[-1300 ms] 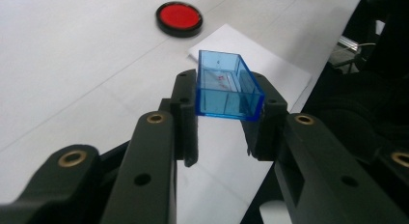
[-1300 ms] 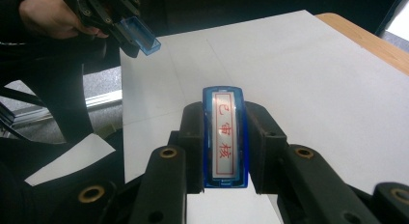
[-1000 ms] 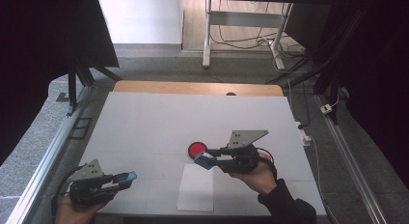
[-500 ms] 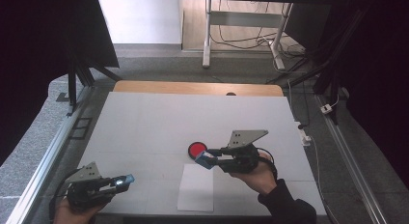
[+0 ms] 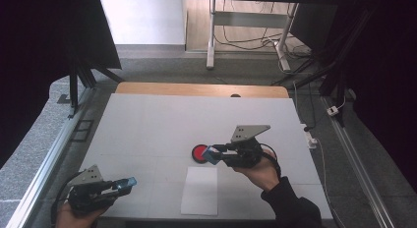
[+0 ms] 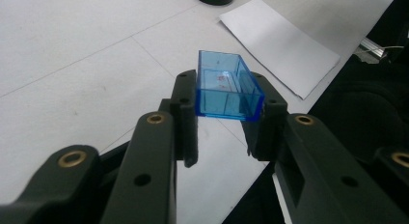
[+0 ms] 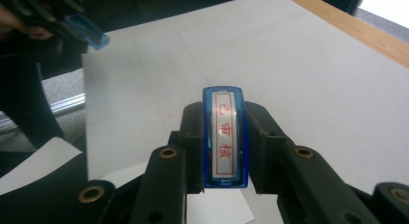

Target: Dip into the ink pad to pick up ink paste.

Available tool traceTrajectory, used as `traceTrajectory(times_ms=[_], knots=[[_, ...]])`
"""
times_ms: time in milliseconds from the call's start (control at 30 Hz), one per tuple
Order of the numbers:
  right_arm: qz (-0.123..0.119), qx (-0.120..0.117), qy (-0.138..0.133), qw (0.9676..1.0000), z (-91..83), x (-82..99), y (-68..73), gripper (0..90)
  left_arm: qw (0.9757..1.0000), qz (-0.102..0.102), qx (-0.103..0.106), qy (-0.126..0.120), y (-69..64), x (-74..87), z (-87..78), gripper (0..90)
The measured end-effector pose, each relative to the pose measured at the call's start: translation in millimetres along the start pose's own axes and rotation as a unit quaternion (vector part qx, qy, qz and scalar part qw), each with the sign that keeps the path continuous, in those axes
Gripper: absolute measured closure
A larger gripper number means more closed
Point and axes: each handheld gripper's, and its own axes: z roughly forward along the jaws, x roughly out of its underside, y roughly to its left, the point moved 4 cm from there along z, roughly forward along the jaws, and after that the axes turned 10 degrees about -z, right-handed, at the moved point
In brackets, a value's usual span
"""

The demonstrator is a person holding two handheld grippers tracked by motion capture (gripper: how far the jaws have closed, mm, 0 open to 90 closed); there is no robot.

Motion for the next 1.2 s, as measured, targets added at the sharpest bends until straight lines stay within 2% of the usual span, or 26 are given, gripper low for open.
traceTrajectory(times_ms=[200, 433, 600, 1200], knots=[[0.01, 0.005, 0.023, 0.9997, 15.3, 5.5, -9.8, 71.1, 1.0, 0.001, -0.002, 0.002, -0.4, -0.1, 0.7, 68.3], [0.006, 0.01, 0.035, 0.9993, 30.0, 4.0, -17.9, 71.1, 1.0, 0.002, -0.002, 0.002, -0.7, -0.2, 1.0, 68.3], [0.007, 0.015, 0.056, 0.9983, 45.6, 5.4, -25.2, 71.1, 1.0, 0.004, -0.004, 0.006, -0.6, 0.1, 1.3, 68.3], [0.019, 0.025, 0.092, 0.9953, 72.1, 17.2, -44.5, 71.2, 0.9999, 0.004, -0.007, 0.008, -0.9, 0.0, 1.6, 68.3]])
